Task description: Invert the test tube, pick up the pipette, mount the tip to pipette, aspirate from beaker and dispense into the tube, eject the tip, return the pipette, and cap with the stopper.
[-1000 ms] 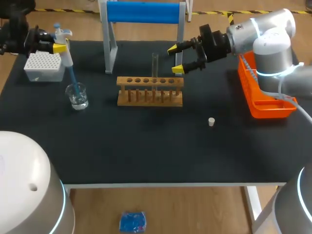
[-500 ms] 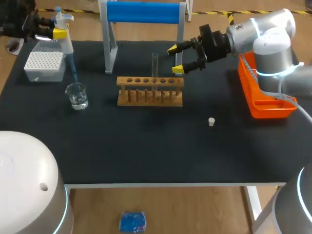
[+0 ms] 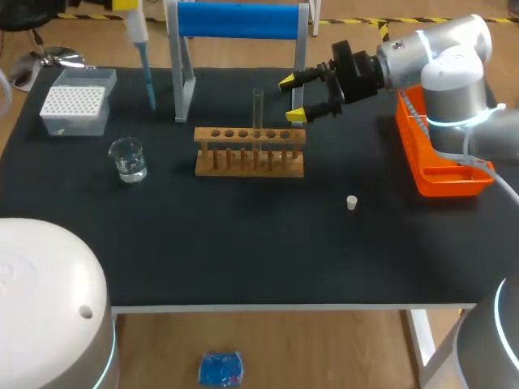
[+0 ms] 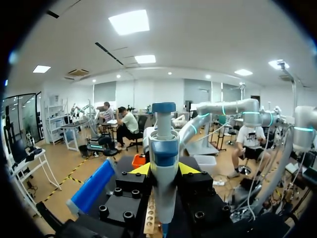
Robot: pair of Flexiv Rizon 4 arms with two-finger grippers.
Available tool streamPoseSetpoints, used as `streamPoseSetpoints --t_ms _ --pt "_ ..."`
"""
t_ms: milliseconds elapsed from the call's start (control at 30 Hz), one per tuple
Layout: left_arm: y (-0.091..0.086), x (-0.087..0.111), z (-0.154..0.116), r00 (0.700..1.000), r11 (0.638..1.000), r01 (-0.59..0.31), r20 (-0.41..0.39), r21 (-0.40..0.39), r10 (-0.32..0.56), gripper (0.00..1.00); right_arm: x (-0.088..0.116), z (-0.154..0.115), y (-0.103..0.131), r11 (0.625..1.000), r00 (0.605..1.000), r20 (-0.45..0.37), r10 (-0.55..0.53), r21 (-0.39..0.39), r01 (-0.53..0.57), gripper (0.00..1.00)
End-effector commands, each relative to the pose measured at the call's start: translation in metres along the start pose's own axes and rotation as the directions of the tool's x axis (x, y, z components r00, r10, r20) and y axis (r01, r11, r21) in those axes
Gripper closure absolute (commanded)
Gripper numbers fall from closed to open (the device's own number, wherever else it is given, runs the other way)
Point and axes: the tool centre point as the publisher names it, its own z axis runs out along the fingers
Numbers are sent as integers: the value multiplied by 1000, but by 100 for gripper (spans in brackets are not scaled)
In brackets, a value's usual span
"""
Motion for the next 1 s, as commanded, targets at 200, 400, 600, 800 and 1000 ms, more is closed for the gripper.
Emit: streamPoseSetpoints --t_ms 200,400,600,800,1000 --pt "-63 -12 55 999 999 -14 -32 -49 12 100 -1 0 0 1000 1000 -3 0 2 0 0" --pt "-77 -23 98 995 999 -26 -99 -27 23 100 -1 0 0 1000 1000 -3 0 2 0 0" --pt "-75 -38 134 989 1000 -15 -146 12 16 100 -1 0 0 1000 1000 -3 0 2 0 0" --pt "-69 -47 154 984 1000 -2 -181 28 7 100 -1 0 0 1000 1000 -3 0 2 0 0" --pt "-67 -51 160 982 999 -1 -189 45 9 100 -1 0 0 1000 1000 -3 0 2 0 0"
